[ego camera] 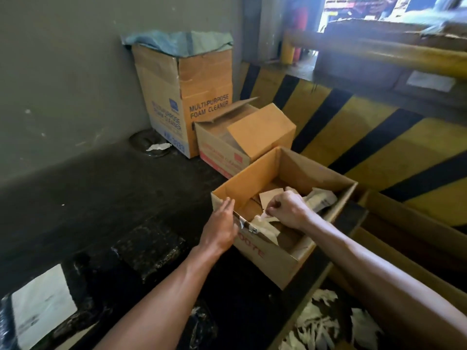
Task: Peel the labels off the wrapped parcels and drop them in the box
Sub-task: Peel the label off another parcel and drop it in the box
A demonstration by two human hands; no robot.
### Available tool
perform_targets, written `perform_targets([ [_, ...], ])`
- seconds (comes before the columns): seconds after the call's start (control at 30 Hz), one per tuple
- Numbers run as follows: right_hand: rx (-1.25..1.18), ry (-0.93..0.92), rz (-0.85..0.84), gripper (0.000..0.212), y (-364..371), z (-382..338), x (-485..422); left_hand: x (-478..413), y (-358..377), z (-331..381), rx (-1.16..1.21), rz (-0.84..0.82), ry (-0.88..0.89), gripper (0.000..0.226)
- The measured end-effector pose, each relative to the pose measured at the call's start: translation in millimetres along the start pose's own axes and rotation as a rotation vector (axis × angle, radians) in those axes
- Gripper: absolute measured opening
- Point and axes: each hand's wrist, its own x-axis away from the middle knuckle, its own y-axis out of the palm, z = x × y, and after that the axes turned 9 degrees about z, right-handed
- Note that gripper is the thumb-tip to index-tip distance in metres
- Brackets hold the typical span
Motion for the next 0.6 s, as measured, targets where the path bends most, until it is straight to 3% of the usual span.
perform_targets([
  [0.37, 0.023, -0.009, -0.026, 0.015, 21.2, 12.8, 12.3, -5.5, 0.7, 1.1, -0.059, -0.052, 0.012, 0.078],
  [0.6, -0.029, -0.034, 0.150, 0.014, 22.6, 20.9, 16.8, -8.3, -2.4, -0.3, -0.042, -0.055, 0.002, 0.073],
])
